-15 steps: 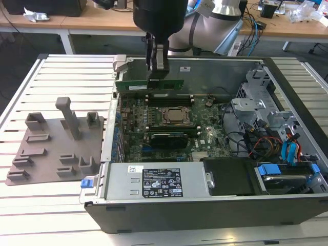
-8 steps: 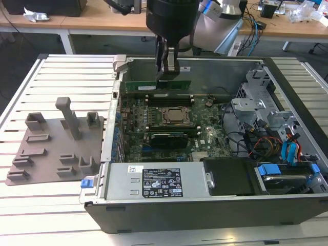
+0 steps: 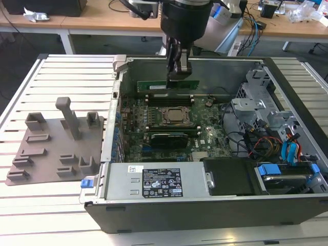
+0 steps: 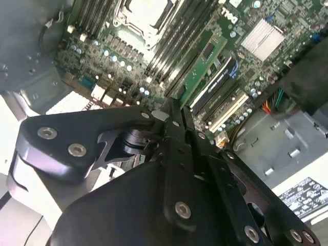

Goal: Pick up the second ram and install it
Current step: 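Pick up the second ram and move it above second insertion slot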

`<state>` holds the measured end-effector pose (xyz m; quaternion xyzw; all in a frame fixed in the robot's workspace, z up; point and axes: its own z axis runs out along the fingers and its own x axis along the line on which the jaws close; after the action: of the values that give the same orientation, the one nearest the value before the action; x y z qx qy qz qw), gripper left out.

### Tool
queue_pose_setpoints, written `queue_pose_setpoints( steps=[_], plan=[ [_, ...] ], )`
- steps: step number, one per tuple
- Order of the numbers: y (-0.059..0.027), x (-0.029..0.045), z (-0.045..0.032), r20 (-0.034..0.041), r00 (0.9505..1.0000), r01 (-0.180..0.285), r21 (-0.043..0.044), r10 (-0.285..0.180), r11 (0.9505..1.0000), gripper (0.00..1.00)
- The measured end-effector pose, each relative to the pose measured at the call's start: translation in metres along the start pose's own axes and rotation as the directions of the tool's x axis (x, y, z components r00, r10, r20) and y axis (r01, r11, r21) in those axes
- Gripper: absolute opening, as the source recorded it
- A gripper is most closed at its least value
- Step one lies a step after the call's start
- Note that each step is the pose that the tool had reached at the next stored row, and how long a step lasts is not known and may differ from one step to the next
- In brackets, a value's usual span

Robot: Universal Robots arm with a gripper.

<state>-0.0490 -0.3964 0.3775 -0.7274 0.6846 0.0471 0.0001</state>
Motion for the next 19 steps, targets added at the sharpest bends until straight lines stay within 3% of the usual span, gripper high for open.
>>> queue_pose_setpoints(
  steps=[3, 6, 9, 19],
  plan=[
    [-0.0082, -0.0039, 0.0117, 0.0004, 1.0000, 0.000, -0.0029, 0.000, 1.0000, 0.14],
    [-0.0145, -0.0024, 0.0159, 0.0002, 1.0000, 0.000, -0.0033, 0.000, 1.0000, 0.14],
    [-0.0212, 0.0004, 0.0176, 0.0002, 1.0000, 0.000, -0.0034, 0.000, 1.0000, 0.14],
    [-0.0239, 0.0017, 0.0186, 0.0002, 1.0000, 0.000, -0.0033, 0.000, 1.0000, 0.14]
  ],
)
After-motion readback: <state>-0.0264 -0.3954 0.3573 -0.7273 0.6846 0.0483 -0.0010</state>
